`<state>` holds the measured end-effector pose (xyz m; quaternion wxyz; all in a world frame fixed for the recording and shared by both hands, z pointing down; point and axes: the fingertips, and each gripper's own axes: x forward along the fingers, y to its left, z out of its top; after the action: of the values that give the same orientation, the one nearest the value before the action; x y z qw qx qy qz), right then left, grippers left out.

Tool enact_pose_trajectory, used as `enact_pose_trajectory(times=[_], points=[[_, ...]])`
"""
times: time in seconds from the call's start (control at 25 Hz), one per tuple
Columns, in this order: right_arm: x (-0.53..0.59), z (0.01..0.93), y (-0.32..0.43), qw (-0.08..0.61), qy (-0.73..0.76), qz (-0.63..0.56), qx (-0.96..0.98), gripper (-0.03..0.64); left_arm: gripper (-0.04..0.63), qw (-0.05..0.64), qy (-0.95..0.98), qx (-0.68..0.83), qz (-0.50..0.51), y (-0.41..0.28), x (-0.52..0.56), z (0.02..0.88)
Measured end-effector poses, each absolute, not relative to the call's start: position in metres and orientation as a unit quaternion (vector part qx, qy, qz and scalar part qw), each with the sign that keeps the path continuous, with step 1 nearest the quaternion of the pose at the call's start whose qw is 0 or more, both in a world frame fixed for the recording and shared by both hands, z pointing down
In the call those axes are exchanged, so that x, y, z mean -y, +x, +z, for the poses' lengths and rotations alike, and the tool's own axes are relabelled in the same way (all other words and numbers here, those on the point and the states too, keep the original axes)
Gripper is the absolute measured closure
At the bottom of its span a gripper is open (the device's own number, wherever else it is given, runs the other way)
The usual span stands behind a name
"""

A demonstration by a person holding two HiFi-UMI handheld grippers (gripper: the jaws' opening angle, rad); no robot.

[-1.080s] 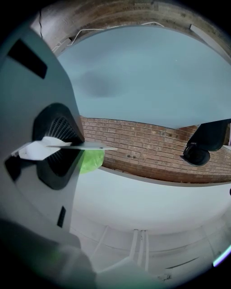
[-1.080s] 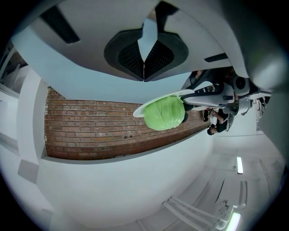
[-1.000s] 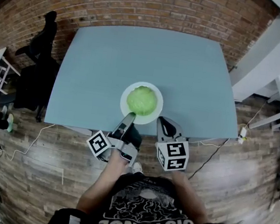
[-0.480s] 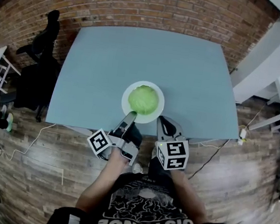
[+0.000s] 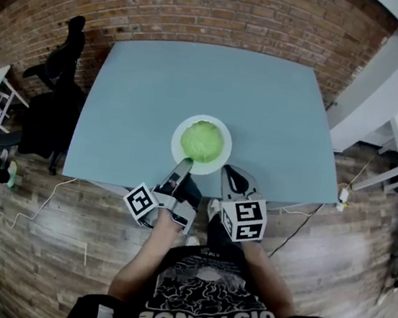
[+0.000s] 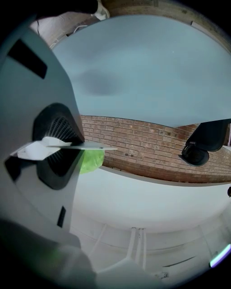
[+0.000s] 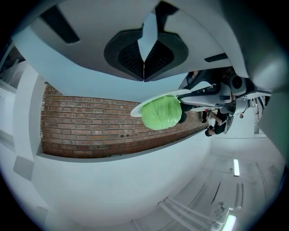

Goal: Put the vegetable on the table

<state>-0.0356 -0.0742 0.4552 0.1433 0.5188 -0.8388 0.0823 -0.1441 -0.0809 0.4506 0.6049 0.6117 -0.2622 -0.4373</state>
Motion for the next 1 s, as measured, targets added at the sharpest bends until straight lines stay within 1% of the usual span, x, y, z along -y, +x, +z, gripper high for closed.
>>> enact_pose_trajectory(times=[0.32, 1.0], points=[[0.102, 0.469, -0.026, 0.143, 0.505, 0.094, 0.846, 0.607, 0.569, 0.607, 0.608, 0.270, -0.434, -0.125, 0.104, 0.461], [0.184, 0.485, -0.016, 0.143, 0.493, 0.121, 0.850, 0.607, 0.569, 0.616, 0.594, 0.303, -0.419, -0.119, 0.179, 0.482]])
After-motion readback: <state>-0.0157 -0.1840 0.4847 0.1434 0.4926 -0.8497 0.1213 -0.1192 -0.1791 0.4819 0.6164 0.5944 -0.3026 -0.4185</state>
